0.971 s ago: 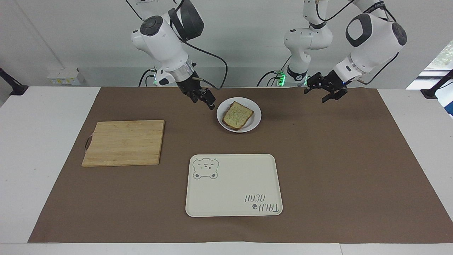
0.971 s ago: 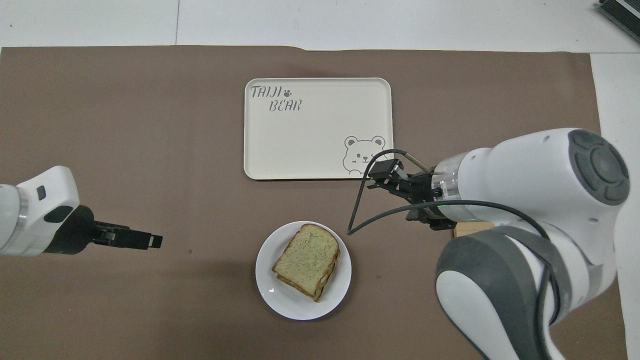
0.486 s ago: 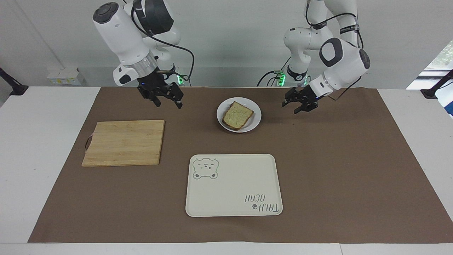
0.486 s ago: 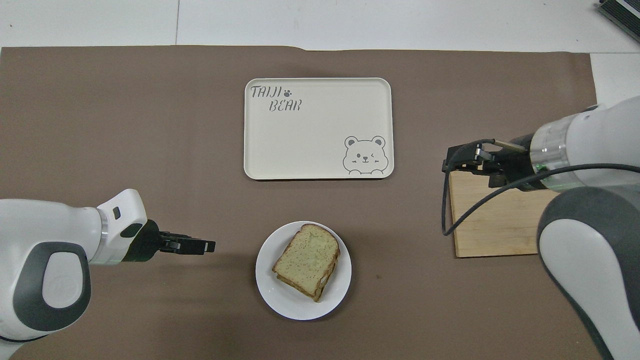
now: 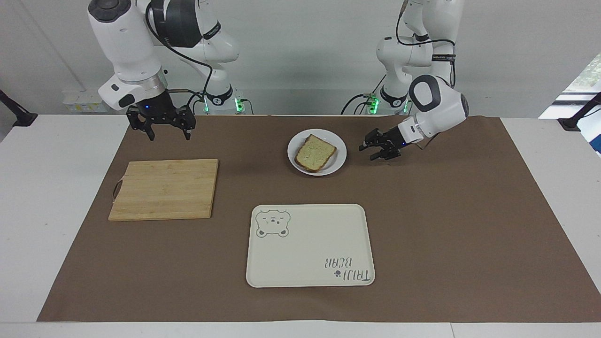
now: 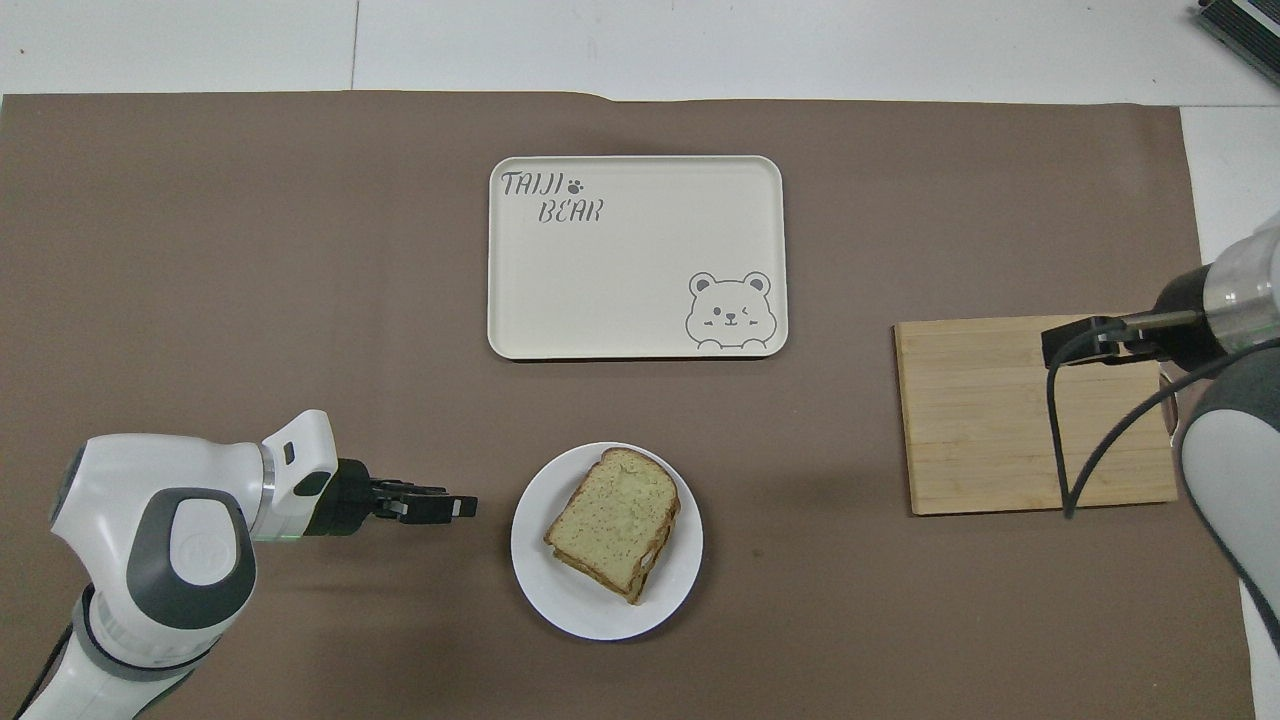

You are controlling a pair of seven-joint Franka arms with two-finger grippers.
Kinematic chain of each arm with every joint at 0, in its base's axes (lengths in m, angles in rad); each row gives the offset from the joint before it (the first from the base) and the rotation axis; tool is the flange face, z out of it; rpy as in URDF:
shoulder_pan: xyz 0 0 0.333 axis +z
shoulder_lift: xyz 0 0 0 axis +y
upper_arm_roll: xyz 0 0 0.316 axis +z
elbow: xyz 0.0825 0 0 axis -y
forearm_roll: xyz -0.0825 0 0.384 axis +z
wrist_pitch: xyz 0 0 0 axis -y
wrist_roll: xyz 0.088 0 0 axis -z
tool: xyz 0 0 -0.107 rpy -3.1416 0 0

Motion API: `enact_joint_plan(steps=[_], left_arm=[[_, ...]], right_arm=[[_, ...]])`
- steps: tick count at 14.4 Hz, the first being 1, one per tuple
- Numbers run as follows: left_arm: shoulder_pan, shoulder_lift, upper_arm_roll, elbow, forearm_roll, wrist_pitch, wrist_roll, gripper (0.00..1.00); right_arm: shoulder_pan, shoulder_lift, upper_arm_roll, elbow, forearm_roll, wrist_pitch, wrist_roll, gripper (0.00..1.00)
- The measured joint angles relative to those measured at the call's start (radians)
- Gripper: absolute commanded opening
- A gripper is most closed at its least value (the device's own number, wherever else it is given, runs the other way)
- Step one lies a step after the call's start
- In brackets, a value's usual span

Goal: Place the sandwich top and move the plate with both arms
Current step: 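Push the left gripper against the plate rim nearest it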

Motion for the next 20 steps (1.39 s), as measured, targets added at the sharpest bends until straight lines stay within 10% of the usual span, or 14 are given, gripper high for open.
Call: enact_joint_plan(steps=[6, 13, 16, 20], left_arm=[[-0.144, 0.050, -0.002, -0.073, -0.332, 0.131, 0.194, 0.50], [-0.180, 0.060, -0.001, -0.111, -0.361, 0.133, 0.211, 0.45], [-0.197, 0.061, 0.000, -0.119, -0.395, 0.135, 0.211, 0.00], [-0.215, 0.055, 0.000, -0.118, -0.453, 0.159, 0.212, 0.00]], right_arm=[[-0.077, 0.009, -0.011, 0.118, 0.033, -0.161, -0.008, 1.00], [-0.077, 0.018, 0.004, 0.123, 0.040, -0.161, -0.009, 1.00], [-0.077, 0.018, 0.004, 0.124, 0.040, -0.161, -0.009, 1.00], [-0.077, 0.018, 0.004, 0.124, 0.040, -0.161, -0.009, 1.00]])
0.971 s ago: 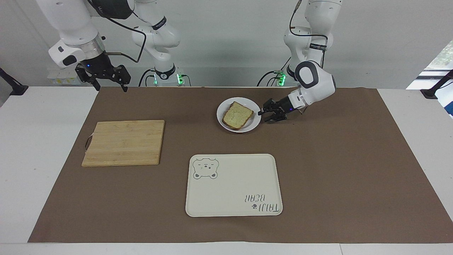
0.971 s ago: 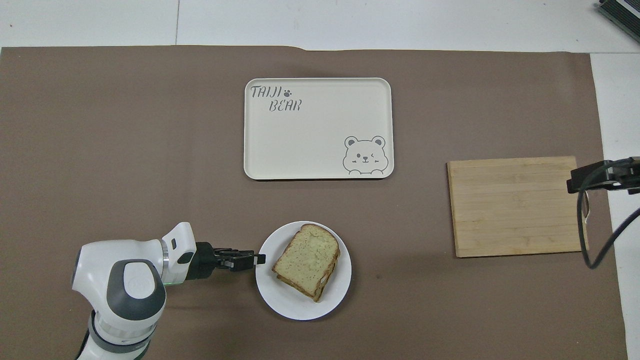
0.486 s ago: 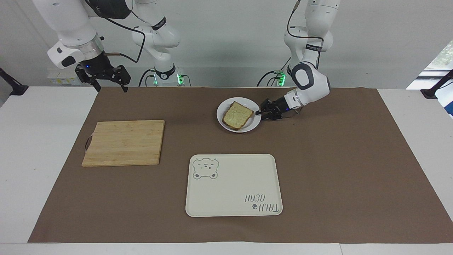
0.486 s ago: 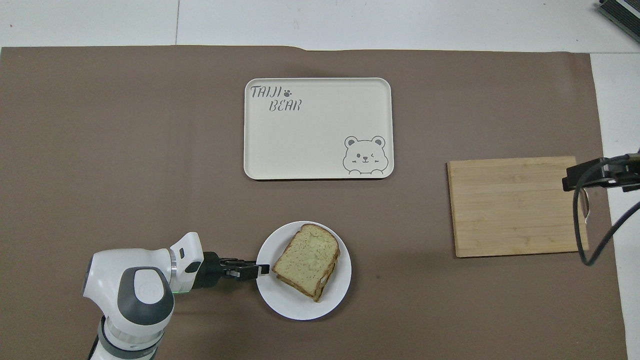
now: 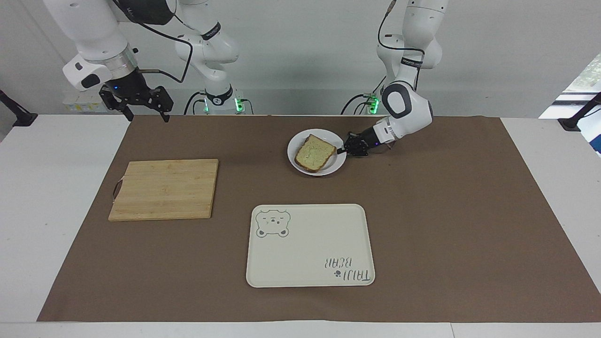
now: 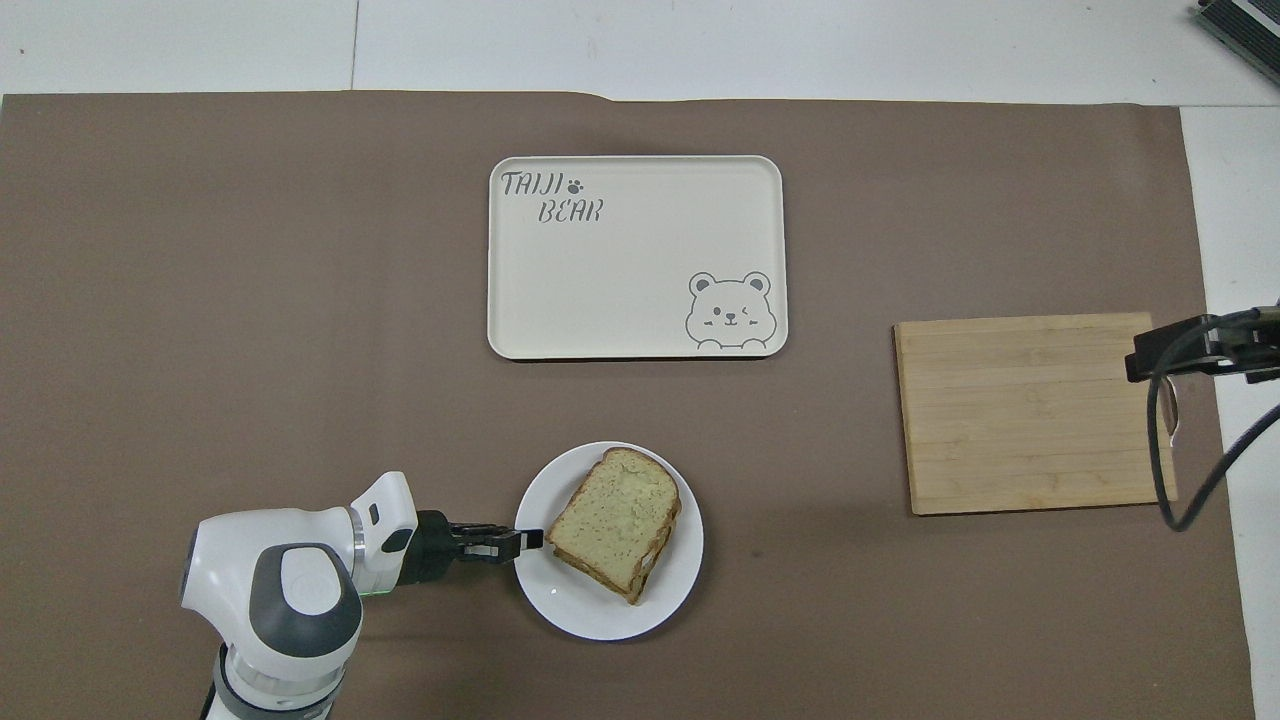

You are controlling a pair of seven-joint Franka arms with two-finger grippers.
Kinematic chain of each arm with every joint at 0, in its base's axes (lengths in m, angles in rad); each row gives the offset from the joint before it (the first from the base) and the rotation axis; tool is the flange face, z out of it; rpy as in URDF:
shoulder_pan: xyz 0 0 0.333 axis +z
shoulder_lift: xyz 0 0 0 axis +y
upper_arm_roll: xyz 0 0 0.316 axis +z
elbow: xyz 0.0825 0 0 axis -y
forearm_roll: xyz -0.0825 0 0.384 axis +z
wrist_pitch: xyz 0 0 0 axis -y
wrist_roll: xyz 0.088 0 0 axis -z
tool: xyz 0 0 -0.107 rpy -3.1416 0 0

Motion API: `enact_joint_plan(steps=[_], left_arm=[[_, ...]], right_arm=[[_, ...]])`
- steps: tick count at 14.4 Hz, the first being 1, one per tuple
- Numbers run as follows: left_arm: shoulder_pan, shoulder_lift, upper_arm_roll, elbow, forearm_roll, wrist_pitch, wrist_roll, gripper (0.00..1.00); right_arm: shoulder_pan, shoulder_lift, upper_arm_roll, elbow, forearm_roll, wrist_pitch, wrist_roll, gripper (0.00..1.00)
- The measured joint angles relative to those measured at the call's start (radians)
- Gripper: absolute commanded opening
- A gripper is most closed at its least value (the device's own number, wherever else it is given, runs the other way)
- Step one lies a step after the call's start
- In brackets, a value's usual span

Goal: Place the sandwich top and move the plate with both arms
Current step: 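Push the left gripper against the plate rim nearest it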

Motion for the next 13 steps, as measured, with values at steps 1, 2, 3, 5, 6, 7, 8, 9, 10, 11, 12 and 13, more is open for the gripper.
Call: enact_joint_plan(steps=[1, 2, 3, 5, 6, 7, 8, 9, 10, 11, 12, 13], left_arm=[[0.000, -0.003, 0.000, 0.000, -0.001, 0.000, 0.000, 0.00], [0.000, -0.003, 0.000, -0.001, -0.001, 0.000, 0.000, 0.00], [0.000, -0.003, 0.001, -0.001, -0.002, -0.001, 0.000, 0.00], [0.001, -0.003, 0.004, 0.000, -0.004, -0.010, -0.001, 0.00], [0.005, -0.003, 0.008, 0.000, -0.006, -0.024, -0.001, 0.00], [0.019, -0.002, 0.010, 0.001, -0.009, -0.049, -0.001, 0.00], [0.041, -0.002, 0.011, 0.002, -0.009, -0.069, -0.001, 0.00], [0.069, -0.001, 0.012, 0.005, -0.009, -0.091, 0.000, 0.00], [0.098, 0.000, 0.014, 0.012, -0.008, -0.114, 0.000, 0.00], [0.127, 0.001, 0.015, 0.026, -0.008, -0.139, 0.000, 0.00], [0.156, 0.005, 0.016, 0.047, -0.008, -0.167, 0.000, 0.00], [0.185, 0.014, 0.017, 0.075, -0.008, -0.197, 0.000, 0.00]], right_arm=[[0.000, 0.000, 0.000, 0.000, 0.000, 0.000, 0.000, 1.00], [0.000, 0.000, 0.000, 0.000, 0.000, 0.000, 0.000, 1.00], [0.000, 0.000, 0.000, 0.000, 0.000, 0.000, 0.000, 1.00], [0.000, 0.000, 0.000, 0.000, 0.000, 0.000, 0.000, 1.00], [0.000, 0.000, 0.000, 0.000, 0.000, 0.000, 0.000, 1.00], [0.000, 0.000, 0.000, 0.000, 0.000, 0.000, 0.000, 1.00], [0.000, 0.000, 0.000, 0.000, 0.000, 0.000, 0.000, 1.00], [0.000, 0.000, 0.000, 0.000, 0.000, 0.000, 0.000, 1.00], [0.000, 0.000, 0.000, 0.000, 0.000, 0.000, 0.000, 1.00], [0.000, 0.000, 0.000, 0.000, 0.000, 0.000, 0.000, 1.00], [0.000, 0.000, 0.000, 0.000, 0.000, 0.000, 0.000, 1.00], [0.000, 0.000, 0.000, 0.000, 0.000, 0.000, 0.000, 1.00]])
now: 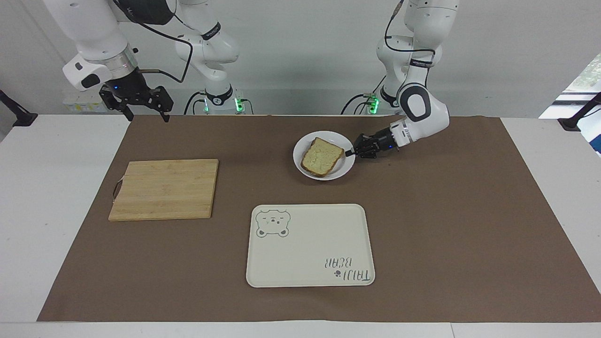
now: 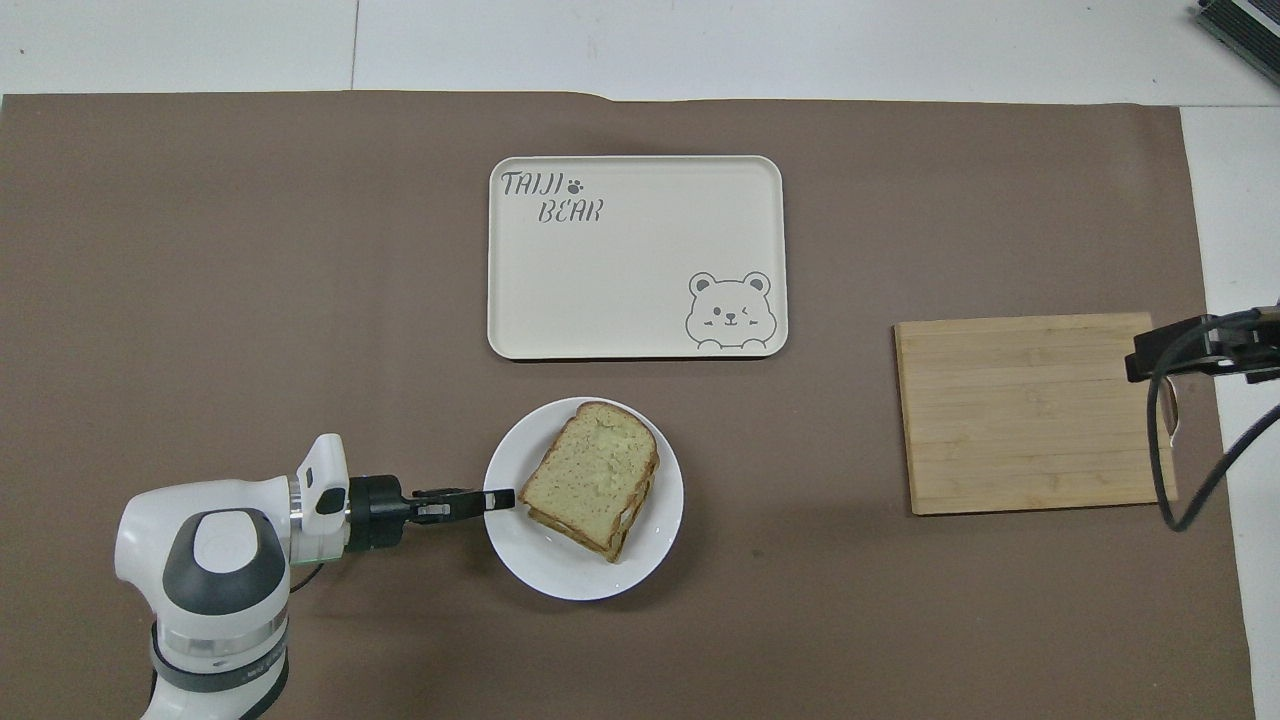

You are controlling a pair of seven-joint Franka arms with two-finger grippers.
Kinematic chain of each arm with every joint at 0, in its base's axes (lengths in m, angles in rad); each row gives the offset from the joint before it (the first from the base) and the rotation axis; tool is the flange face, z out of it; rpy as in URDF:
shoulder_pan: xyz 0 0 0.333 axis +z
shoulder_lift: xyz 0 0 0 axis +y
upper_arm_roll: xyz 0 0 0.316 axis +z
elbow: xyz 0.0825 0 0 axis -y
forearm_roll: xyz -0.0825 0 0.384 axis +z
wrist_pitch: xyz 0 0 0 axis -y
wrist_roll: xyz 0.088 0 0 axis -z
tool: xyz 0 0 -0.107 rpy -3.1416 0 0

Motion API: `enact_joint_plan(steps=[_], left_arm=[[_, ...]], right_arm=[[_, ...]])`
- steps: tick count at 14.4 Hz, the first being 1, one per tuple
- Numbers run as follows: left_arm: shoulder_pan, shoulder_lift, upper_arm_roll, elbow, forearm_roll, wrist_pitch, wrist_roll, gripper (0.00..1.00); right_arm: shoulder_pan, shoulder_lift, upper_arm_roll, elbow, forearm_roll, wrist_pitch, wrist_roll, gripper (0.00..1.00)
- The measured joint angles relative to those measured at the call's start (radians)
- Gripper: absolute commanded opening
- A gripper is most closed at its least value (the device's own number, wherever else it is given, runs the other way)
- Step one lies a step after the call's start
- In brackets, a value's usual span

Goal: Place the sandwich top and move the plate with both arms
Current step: 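Push the left gripper against the plate rim nearest it, then slide the plate with the left gripper onto the bear tray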

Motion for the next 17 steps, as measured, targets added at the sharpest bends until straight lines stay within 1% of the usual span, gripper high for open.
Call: enact_joint_plan(steps=[2, 4, 8, 11, 13, 15, 17], left_arm=[[0.051, 0.031, 0.002, 0.071, 0.000, -0.039, -0.002, 0.00], [0.069, 0.082, 0.004, 0.155, 0.000, -0.042, -0.032, 0.00], [0.067, 0.200, -0.014, 0.334, -0.023, 0.025, -0.154, 0.00], [0.057, 0.287, -0.042, 0.464, -0.064, 0.140, -0.223, 0.00], [0.038, 0.361, -0.088, 0.558, -0.072, 0.247, -0.286, 0.00], [0.028, 0.415, -0.152, 0.617, -0.075, 0.359, -0.320, 0.00], [0.021, 0.461, -0.193, 0.667, -0.076, 0.448, -0.348, 0.00]], right_arm=[[0.000, 0.000, 0.000, 0.000, 0.000, 0.000, 0.000, 1.00], [0.000, 0.000, 0.000, 0.000, 0.000, 0.000, 0.000, 1.00], [0.000, 0.000, 0.000, 0.000, 0.000, 0.000, 0.000, 1.00], [0.000, 0.000, 0.000, 0.000, 0.000, 0.000, 0.000, 1.00], [0.000, 0.000, 0.000, 0.000, 0.000, 0.000, 0.000, 1.00], [0.000, 0.000, 0.000, 0.000, 0.000, 0.000, 0.000, 1.00], [0.000, 0.000, 0.000, 0.000, 0.000, 0.000, 0.000, 1.00]])
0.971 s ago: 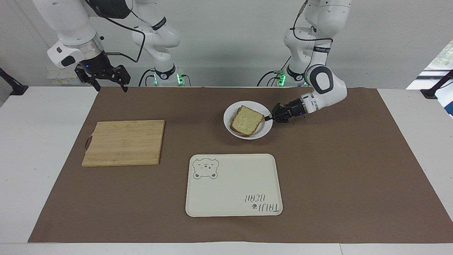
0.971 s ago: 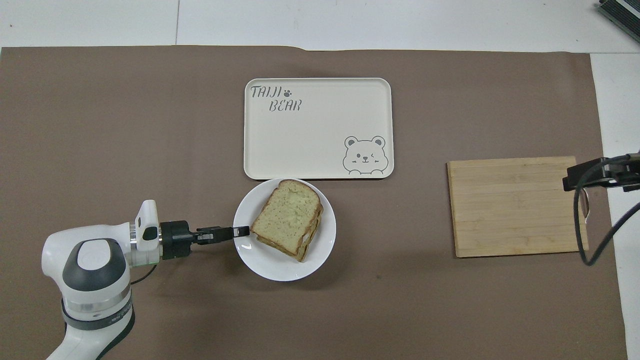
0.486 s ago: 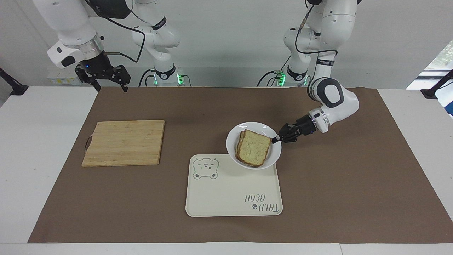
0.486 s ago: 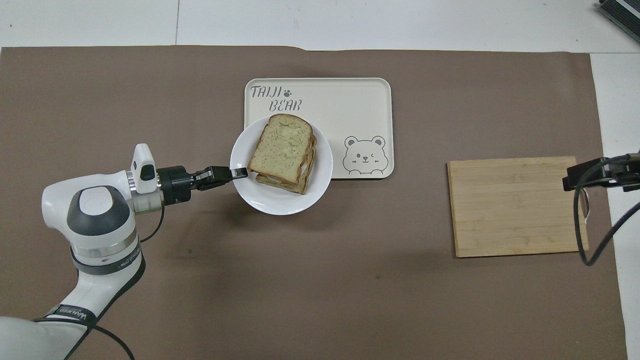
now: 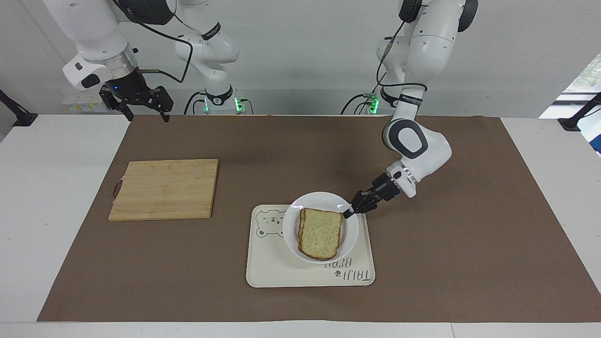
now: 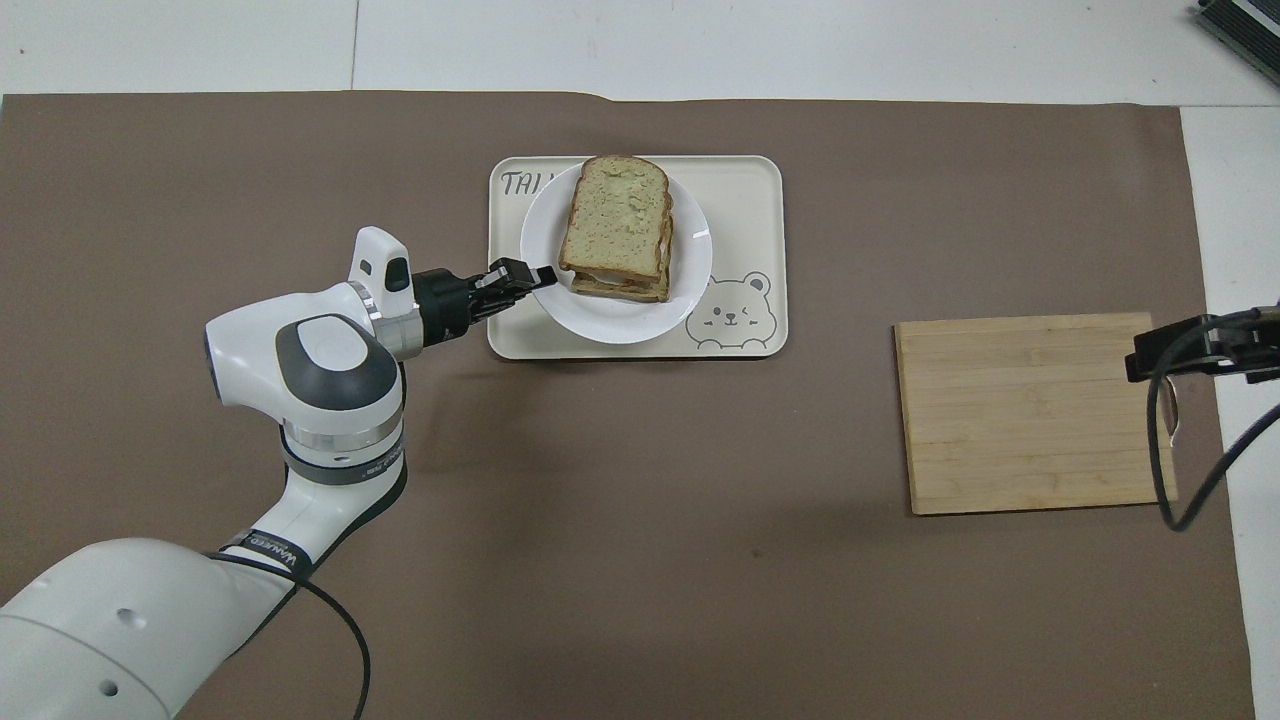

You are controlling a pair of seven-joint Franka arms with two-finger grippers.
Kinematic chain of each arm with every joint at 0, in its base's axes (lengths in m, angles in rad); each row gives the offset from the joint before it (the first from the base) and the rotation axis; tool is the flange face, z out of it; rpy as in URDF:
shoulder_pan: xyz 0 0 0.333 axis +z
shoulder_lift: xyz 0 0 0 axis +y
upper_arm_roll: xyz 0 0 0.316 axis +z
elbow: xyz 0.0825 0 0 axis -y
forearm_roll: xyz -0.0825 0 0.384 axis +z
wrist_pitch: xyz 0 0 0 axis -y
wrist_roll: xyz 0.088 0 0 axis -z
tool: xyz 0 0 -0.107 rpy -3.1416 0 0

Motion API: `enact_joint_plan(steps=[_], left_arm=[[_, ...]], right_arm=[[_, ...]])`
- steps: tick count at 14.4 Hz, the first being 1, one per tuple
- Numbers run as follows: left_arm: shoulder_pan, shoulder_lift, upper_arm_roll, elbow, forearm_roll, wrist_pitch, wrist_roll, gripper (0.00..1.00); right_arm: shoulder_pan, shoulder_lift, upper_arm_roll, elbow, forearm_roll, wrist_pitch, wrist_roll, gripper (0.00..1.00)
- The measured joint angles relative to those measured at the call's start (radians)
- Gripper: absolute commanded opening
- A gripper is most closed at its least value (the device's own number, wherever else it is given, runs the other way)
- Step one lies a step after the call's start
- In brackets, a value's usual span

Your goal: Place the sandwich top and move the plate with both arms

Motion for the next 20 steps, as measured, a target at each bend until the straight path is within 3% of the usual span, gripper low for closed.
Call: enact_joint_plan(steps=[3, 7, 8, 9, 11, 12, 17, 20], left_arm=[[-0.005, 0.060, -0.027, 0.069, 0.053, 0.078, -0.041, 0.00], [-0.034, 0.103, -0.029, 0.134, 0.364, 0.099, -0.269, 0.00], [-0.044, 0.104, -0.029, 0.135, 0.393, 0.104, -0.296, 0.02], [-0.049, 0.105, -0.029, 0.134, 0.399, 0.107, -0.302, 0.15], [-0.053, 0.107, -0.028, 0.133, 0.401, 0.112, -0.303, 0.57], [-0.053, 0.108, -0.027, 0.133, 0.403, 0.116, -0.302, 0.72], [-0.050, 0.103, 0.004, 0.137, 0.450, 0.134, -0.295, 1.00], [-0.048, 0.078, 0.043, 0.143, 0.541, 0.133, -0.296, 1.00]], right_arm=[[0.000, 0.000, 0.000, 0.000, 0.000, 0.000, 0.000, 1.00], [0.000, 0.000, 0.000, 0.000, 0.000, 0.000, 0.000, 1.00], [0.000, 0.000, 0.000, 0.000, 0.000, 0.000, 0.000, 1.00], [0.000, 0.000, 0.000, 0.000, 0.000, 0.000, 0.000, 1.00], [0.000, 0.000, 0.000, 0.000, 0.000, 0.000, 0.000, 1.00], [0.000, 0.000, 0.000, 0.000, 0.000, 0.000, 0.000, 1.00], [0.000, 0.000, 0.000, 0.000, 0.000, 0.000, 0.000, 1.00], [0.000, 0.000, 0.000, 0.000, 0.000, 0.000, 0.000, 1.00]])
